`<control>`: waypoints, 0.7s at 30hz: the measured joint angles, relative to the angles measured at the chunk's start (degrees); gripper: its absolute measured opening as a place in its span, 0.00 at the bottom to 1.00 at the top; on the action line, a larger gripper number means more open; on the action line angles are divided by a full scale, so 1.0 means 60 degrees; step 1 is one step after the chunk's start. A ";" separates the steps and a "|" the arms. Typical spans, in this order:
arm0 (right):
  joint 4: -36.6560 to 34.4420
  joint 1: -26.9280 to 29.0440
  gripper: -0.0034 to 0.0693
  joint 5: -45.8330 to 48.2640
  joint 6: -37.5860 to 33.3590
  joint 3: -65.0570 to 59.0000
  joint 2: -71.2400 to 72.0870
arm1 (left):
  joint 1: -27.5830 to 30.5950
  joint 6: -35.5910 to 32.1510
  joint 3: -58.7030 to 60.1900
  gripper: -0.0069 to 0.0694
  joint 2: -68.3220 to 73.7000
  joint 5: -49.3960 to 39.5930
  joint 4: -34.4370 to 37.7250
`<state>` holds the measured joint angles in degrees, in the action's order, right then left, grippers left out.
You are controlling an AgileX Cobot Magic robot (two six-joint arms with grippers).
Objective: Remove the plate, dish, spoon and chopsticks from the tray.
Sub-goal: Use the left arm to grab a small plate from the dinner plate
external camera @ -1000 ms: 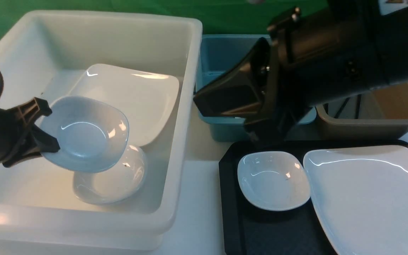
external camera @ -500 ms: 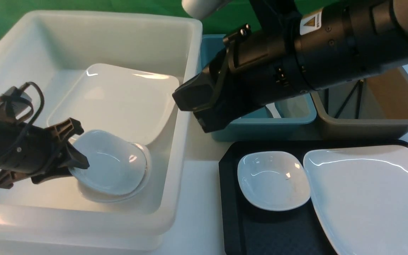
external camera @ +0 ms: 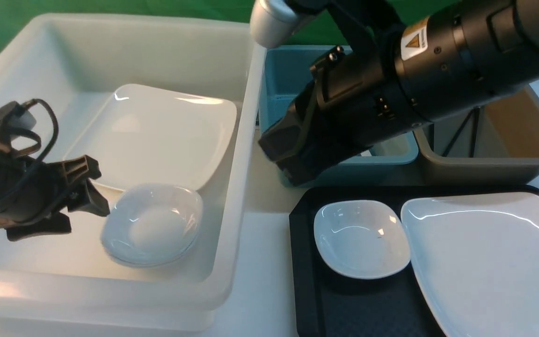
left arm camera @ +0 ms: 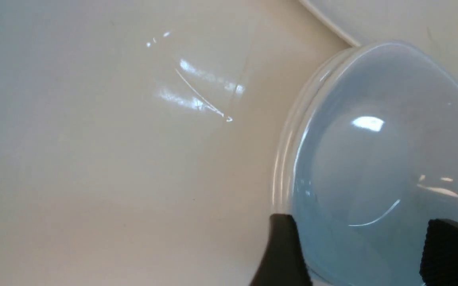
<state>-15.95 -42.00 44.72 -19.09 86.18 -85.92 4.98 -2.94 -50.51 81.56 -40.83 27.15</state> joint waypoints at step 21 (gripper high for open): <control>0.2255 0.4962 0.09 0.2554 0.1562 -0.2689 0.2684 | -0.7102 0.1802 -0.6543 0.09 0.1335 -0.2964 -0.3138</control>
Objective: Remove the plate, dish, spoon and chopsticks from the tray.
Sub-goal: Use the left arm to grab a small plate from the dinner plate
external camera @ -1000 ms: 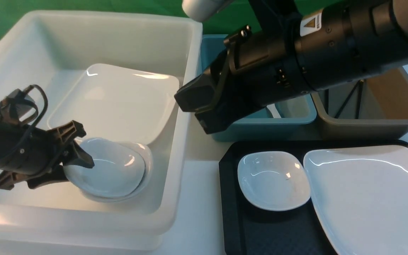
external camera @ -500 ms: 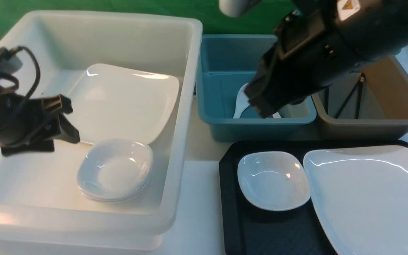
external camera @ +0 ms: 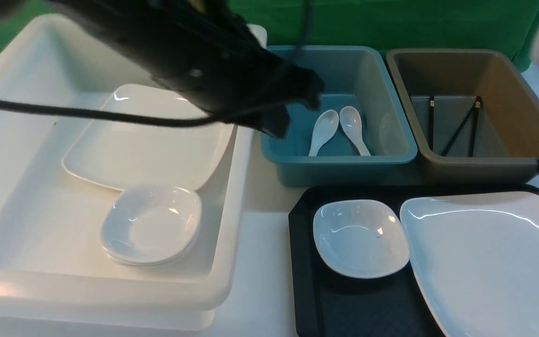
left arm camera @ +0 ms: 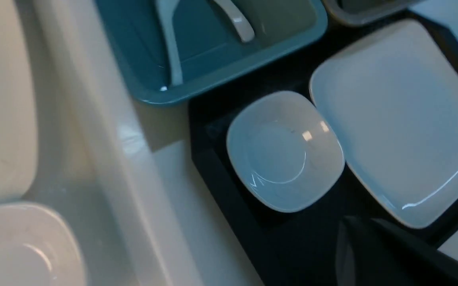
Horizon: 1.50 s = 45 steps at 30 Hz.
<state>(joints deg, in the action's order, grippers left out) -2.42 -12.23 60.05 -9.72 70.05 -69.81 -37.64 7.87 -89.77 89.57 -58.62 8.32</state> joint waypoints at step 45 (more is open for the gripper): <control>-0.2213 0.0970 0.08 -0.0745 -0.1068 -0.2766 0.2305 | -0.2788 -0.2380 -0.1157 0.38 0.6032 0.1531 -0.3011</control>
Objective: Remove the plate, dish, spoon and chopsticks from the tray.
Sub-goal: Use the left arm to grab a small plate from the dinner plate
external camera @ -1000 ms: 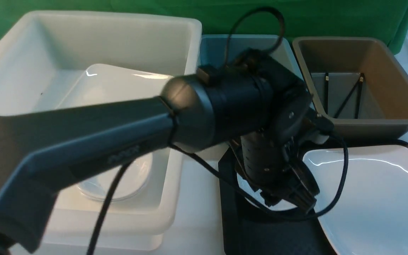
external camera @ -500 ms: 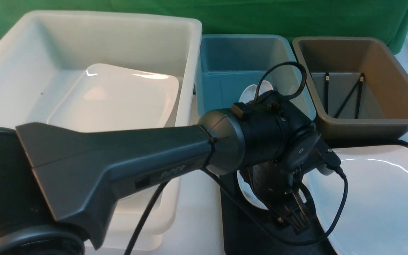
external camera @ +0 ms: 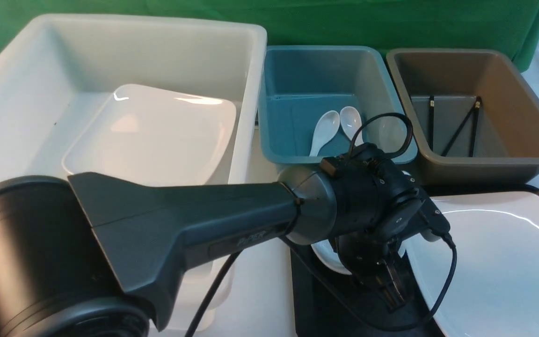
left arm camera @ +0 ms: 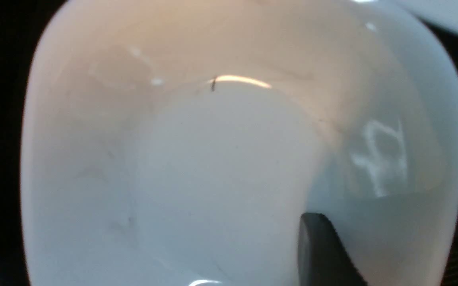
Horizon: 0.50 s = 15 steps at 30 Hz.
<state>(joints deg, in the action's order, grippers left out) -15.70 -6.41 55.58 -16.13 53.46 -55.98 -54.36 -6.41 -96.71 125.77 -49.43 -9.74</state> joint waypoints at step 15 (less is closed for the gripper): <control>-0.3232 0.0000 0.08 0.0621 -0.3078 0.0303 0.0000 | 0.0010 0.0643 -0.1194 0.15 -0.0311 -0.1652 0.0146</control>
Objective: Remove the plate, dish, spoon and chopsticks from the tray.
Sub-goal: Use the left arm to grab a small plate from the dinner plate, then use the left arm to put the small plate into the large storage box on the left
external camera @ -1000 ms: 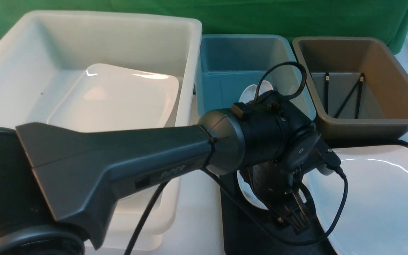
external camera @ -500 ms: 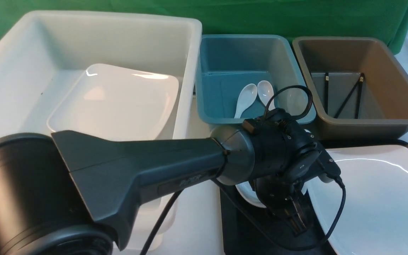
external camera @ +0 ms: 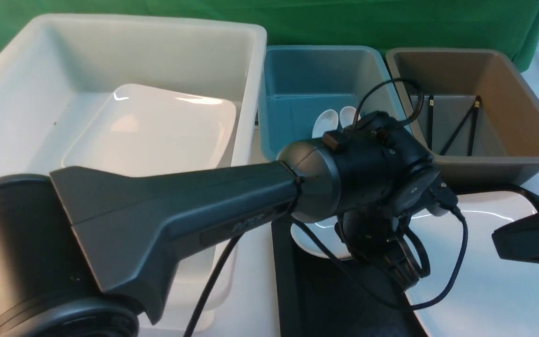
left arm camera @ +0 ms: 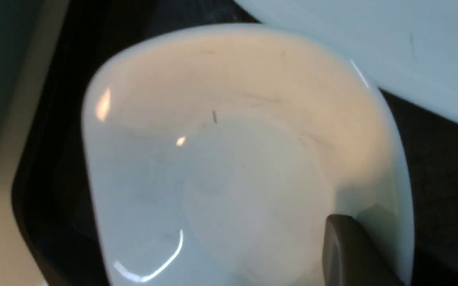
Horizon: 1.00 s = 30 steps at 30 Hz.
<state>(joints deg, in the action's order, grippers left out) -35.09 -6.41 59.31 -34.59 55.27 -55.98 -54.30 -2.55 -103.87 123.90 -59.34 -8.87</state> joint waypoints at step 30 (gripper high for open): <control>-0.0760 -0.0013 0.08 0.0850 0.1115 0.3783 -0.0107 | 0.4036 0.0168 -0.1970 0.12 -0.4501 -0.1743 0.0069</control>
<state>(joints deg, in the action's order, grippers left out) -39.65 -6.49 64.41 -27.90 77.97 -56.62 -30.09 -1.54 -115.69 96.89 -69.80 -8.45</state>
